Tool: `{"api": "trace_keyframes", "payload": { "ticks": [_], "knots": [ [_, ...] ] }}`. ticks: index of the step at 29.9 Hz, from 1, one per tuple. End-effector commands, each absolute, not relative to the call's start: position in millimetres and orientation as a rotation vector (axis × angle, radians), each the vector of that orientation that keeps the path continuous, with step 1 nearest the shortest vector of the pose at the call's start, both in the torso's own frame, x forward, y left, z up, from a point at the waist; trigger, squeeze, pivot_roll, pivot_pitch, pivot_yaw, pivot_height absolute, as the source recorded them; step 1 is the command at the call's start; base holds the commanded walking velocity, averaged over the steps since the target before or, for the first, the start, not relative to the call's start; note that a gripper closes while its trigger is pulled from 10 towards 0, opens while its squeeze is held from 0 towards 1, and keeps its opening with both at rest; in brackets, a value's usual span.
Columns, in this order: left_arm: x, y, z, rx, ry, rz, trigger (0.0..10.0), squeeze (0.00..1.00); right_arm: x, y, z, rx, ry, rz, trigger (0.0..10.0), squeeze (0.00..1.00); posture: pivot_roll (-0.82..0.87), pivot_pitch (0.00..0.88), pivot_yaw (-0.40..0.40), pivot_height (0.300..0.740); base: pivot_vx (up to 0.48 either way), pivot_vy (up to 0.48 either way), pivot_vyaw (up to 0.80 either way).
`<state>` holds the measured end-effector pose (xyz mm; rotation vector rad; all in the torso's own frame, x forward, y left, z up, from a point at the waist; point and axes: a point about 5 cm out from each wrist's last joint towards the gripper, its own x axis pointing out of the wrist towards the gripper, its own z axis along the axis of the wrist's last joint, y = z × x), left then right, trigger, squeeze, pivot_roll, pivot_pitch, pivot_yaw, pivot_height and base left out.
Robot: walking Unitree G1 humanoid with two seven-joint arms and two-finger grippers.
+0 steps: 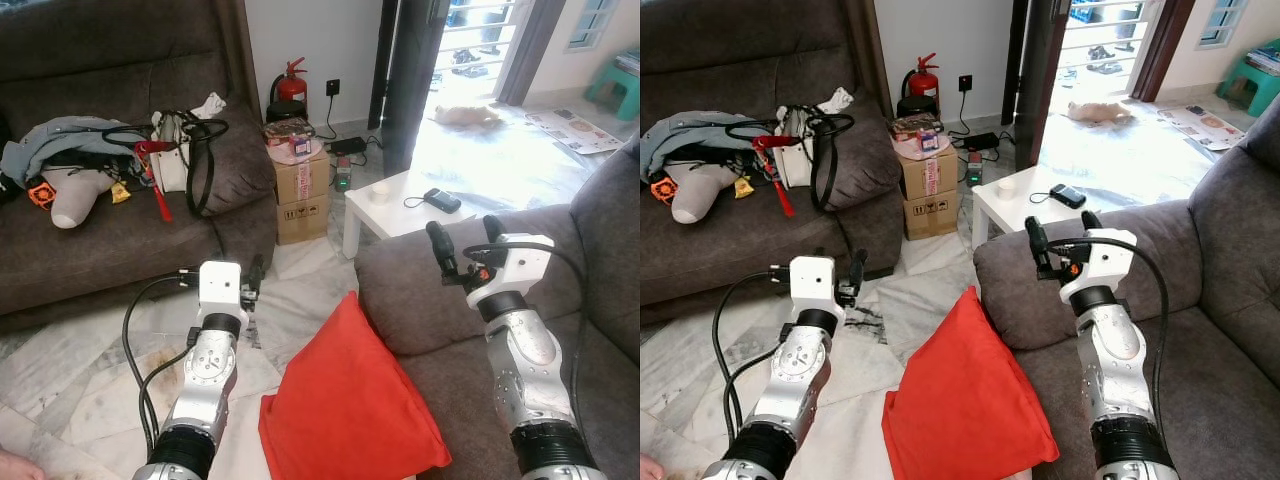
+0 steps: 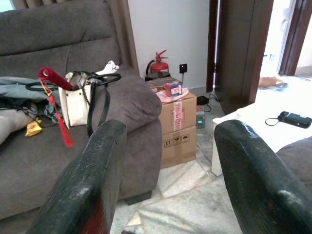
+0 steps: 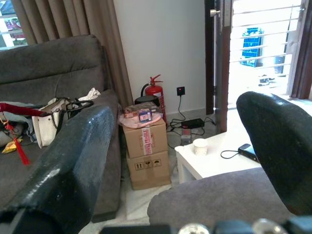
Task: Move the pillow to the sofa from floor
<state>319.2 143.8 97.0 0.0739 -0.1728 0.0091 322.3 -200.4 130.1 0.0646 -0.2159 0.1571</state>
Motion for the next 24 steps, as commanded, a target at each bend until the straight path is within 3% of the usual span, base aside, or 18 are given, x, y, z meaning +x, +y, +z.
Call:
{"api": "trace_keyframes", "payload": {
  "ticks": [1,17,24],
  "knots": [
    [317.9,149.5,96.3,0.076,-0.181,0.027,10.0,0.00,321.5,-200.1,132.2,0.076,-0.229,0.151,10.0,0.00,-0.18,0.000,0.021,0.740,0.000,0.000,0.00],
    [309.4,143.2,94.6,0.023,-0.186,-0.020,10.0,0.00,313.7,-207.4,126.7,0.066,-0.223,0.103,10.0,0.00,-0.17,0.000,0.008,0.740,0.000,0.000,0.00],
    [302.1,140.4,89.2,0.002,-0.166,-0.047,10.0,0.00,304.2,-226.2,119.0,0.067,-0.204,-0.034,10.0,0.00,-0.16,0.000,0.019,0.740,0.000,0.000,0.00]
  ]
}}
